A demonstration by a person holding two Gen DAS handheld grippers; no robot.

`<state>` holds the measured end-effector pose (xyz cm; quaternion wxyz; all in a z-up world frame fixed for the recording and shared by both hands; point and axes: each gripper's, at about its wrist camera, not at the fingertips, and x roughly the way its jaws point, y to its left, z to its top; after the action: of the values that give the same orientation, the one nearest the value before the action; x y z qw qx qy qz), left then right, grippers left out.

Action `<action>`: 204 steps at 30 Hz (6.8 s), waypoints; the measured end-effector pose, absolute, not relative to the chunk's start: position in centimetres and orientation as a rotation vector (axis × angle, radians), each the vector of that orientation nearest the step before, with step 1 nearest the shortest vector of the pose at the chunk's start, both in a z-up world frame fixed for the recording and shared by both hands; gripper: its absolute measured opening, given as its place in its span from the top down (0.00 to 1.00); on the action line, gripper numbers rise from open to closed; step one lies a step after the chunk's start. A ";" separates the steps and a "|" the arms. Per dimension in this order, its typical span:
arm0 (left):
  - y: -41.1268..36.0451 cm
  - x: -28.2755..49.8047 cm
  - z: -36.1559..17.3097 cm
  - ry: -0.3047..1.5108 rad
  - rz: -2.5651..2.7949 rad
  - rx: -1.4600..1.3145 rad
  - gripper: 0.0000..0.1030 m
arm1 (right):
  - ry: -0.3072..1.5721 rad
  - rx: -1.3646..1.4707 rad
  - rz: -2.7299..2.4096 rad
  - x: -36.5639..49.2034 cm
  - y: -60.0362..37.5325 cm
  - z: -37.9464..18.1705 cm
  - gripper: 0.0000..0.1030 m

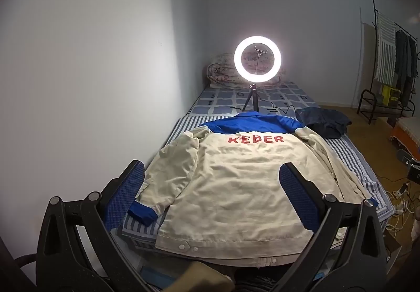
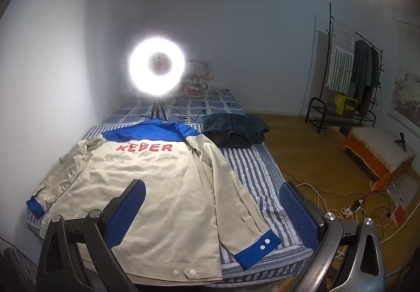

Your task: Fold large clothes

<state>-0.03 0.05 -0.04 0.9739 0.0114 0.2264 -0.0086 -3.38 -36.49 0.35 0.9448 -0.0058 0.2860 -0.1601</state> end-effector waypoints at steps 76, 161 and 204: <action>1.4 -1.4 1.2 0.428 -0.003 0.000 0.00 | 0.552 -0.025 -0.313 -3.5 -34.9 0.4 0.00; 19.1 -1.1 -12.3 0.683 0.155 -0.222 0.41 | 0.893 -0.232 0.871 19.2 1.5 -21.2 0.98; 15.5 18.2 -15.8 0.704 -0.027 -0.168 0.92 | 0.934 0.202 0.638 32.0 -12.2 -20.4 0.74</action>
<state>18.19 15.48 -15.81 0.9351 -0.0824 0.3444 -0.0134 31.97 -12.16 -20.39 0.8395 0.0954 0.4418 0.3016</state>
